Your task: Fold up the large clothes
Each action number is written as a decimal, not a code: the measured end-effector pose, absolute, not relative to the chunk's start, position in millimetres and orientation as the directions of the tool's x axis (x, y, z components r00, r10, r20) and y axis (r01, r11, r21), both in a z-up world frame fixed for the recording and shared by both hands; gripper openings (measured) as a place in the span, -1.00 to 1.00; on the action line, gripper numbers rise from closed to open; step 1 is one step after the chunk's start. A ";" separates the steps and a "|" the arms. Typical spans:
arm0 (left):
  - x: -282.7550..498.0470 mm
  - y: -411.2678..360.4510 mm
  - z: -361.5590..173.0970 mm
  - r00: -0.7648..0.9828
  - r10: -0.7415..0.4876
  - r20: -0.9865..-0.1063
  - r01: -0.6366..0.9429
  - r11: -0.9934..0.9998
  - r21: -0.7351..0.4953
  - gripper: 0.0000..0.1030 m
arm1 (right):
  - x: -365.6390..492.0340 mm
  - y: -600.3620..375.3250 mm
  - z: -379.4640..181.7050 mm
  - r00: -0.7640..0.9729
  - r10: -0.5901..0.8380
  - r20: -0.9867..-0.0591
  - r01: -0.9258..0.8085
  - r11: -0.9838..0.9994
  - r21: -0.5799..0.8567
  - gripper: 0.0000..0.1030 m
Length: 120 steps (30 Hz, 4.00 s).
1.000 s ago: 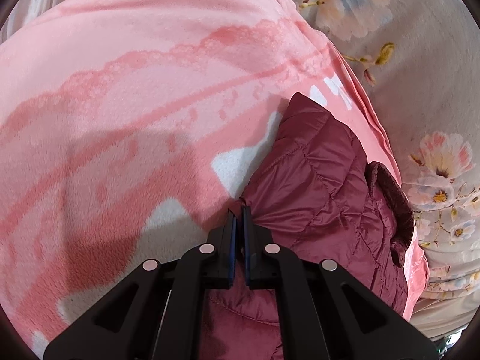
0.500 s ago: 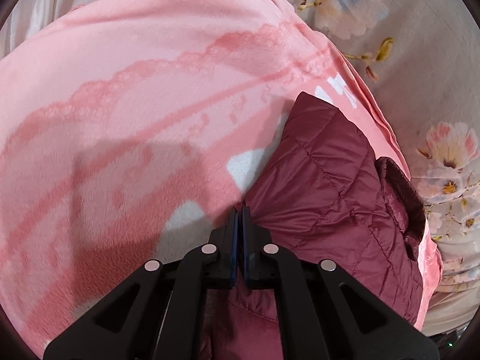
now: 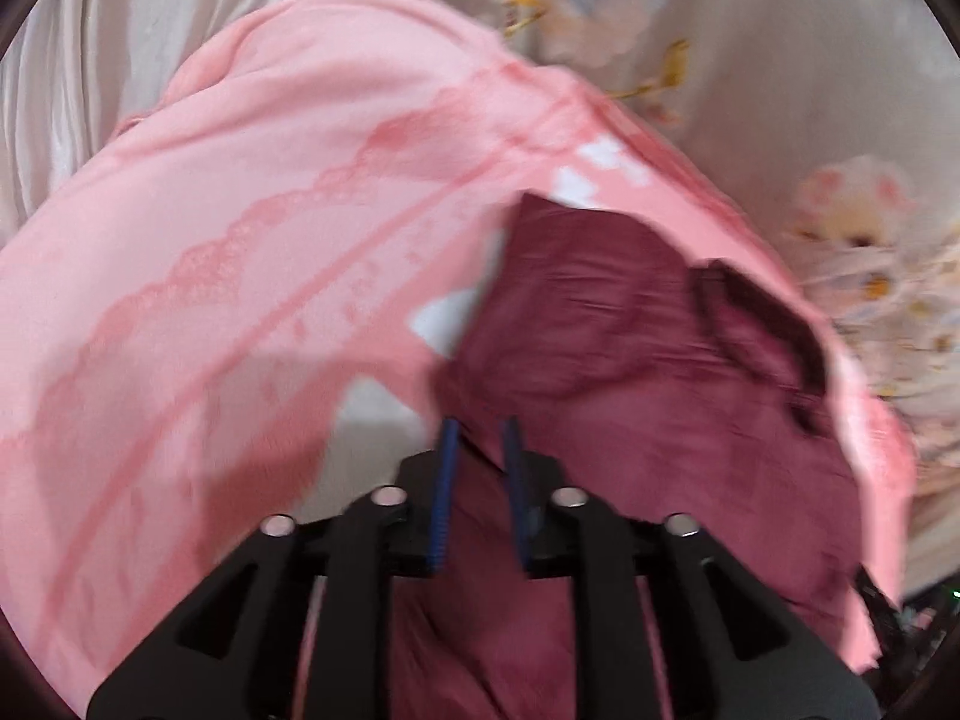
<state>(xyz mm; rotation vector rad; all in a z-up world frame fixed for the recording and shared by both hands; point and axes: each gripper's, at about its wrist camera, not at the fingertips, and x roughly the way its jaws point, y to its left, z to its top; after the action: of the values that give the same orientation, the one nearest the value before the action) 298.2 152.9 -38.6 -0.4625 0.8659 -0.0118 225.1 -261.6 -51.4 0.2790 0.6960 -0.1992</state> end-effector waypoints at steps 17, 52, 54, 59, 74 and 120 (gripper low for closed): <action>323.1 38.5 -82.8 0.559 -0.226 -0.798 0.009 0.964 -0.267 -0.61 | 275.8 -151.2 -106.8 0.621 0.111 -0.776 0.019 0.988 0.156 -0.97; 484.9 13.1 -71.3 0.407 -0.585 -0.701 -0.065 0.747 -0.661 0.09 | 391.6 -294.1 -90.6 0.707 0.384 -0.594 0.230 0.669 0.707 -0.18; 490.1 9.7 -79.7 0.397 -0.584 -0.708 -0.079 0.747 -0.660 -0.01 | 397.6 -294.7 -99.4 0.700 0.395 -0.596 0.236 0.659 0.714 -0.33; 489.6 4.6 -73.7 0.402 -0.593 -0.697 -0.033 0.752 -0.658 -0.83 | 387.8 -301.5 -84.5 0.741 0.386 -0.549 0.174 0.680 0.713 -0.86; 451.6 12.8 -91.1 0.465 -0.504 -0.728 0.061 0.839 -0.541 -0.86 | 371.1 -290.7 -113.6 0.674 0.270 -0.687 0.172 0.848 0.502 -0.95; 569.3 8.0 -82.6 0.395 -0.647 -0.653 -0.245 0.610 -0.753 -0.03 | 459.6 -366.1 -105.1 0.780 0.479 -0.402 0.309 0.263 0.914 -0.60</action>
<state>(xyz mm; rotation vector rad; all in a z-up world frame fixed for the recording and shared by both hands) 569.3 8.0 -82.6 -0.9250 1.1749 -0.3068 459.6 -366.1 -105.1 1.3333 0.7199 0.1296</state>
